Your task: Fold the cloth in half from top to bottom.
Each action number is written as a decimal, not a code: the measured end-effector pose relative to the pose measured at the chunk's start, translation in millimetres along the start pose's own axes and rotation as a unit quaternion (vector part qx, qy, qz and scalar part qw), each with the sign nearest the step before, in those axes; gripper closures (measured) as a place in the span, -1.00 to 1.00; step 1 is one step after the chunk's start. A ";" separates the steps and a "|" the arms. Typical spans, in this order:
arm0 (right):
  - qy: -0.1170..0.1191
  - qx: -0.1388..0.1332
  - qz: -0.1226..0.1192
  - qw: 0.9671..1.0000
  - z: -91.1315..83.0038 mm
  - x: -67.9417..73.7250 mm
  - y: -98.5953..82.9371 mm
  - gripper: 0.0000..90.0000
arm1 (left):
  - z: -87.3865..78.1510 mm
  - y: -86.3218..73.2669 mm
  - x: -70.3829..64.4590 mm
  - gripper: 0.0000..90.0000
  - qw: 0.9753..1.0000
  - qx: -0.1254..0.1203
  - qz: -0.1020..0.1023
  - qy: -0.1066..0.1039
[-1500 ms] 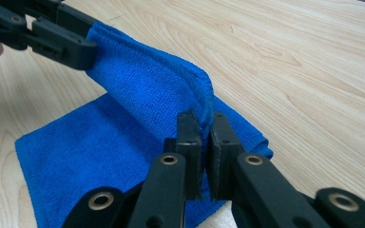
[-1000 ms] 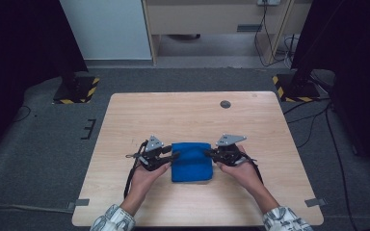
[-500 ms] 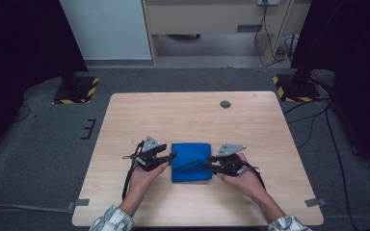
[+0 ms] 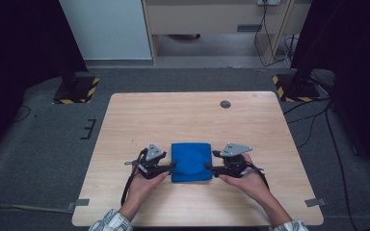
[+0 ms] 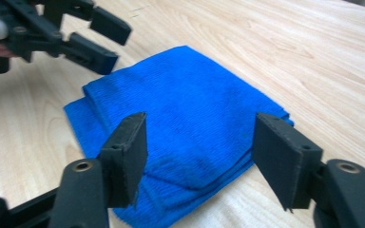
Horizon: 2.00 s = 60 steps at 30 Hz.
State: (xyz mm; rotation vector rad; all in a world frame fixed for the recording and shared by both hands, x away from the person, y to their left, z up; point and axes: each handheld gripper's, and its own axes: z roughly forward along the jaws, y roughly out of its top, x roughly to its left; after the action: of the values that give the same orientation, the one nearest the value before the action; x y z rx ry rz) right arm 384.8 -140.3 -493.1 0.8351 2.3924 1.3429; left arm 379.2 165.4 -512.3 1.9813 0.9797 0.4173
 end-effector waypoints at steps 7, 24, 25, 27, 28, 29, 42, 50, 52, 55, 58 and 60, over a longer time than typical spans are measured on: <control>-0.029 -0.004 0.008 1.000 7.3 -3.9 3.1 -0.51 | -2.0 1.0 7.0 -0.32 1.000 -0.007 -0.010 0.008; -0.074 -0.005 0.065 0.995 -5.8 -38.3 -6.2 -0.78 | -4.2 -1.7 28.7 -0.71 0.999 0.003 -0.037 0.031; -0.077 -0.003 0.070 0.995 -6.9 -41.1 -8.1 -0.78 | -4.1 -1.9 28.8 -0.71 0.999 0.004 -0.037 0.031; -0.086 0.003 0.077 0.993 -8.6 -47.0 -12.6 -0.77 | -3.7 -2.3 29.6 -0.72 0.999 0.008 -0.033 0.034; -0.088 0.006 0.082 0.993 -9.5 -49.6 -14.8 -0.77 | -3.3 -2.6 30.1 -0.72 0.999 0.009 -0.032 0.032; -0.090 0.008 0.085 0.992 -9.8 -51.4 -16.7 -0.77 | -2.2 -3.6 31.0 -0.73 0.999 0.014 -0.031 0.028; -0.117 0.037 0.102 0.987 -19.6 -73.4 -33.2 -0.79 | -2.1 -8.4 43.8 -0.77 0.998 0.036 -0.018 0.044; -0.170 0.043 0.126 0.976 -30.1 -96.0 -45.2 -0.78 | -6.8 -16.2 67.6 -0.77 0.995 0.050 -0.031 0.080; -0.179 0.044 0.140 0.973 -33.2 -103.4 -50.0 -0.78 | -8.0 -18.0 72.8 -0.78 0.994 0.056 -0.034 0.090; -0.193 0.050 0.152 0.968 -37.3 -111.8 -56.6 -0.78 | -8.1 -20.3 77.0 -0.78 0.991 0.069 -0.036 0.107; -0.206 0.060 0.153 0.965 -37.6 -117.4 -62.6 -0.76 | -5.9 -21.8 76.8 -0.77 0.990 0.080 -0.034 0.113; -0.209 0.072 0.160 0.962 -35.8 -119.5 -67.1 -0.76 | -3.4 -23.4 75.6 -0.77 0.990 0.082 -0.034 0.109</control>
State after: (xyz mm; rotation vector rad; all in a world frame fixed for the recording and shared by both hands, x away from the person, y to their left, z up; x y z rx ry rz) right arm 438.9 -264.1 -535.8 1.4380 2.0972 0.9695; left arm 413.9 232.8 -535.0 2.0730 1.2510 0.5389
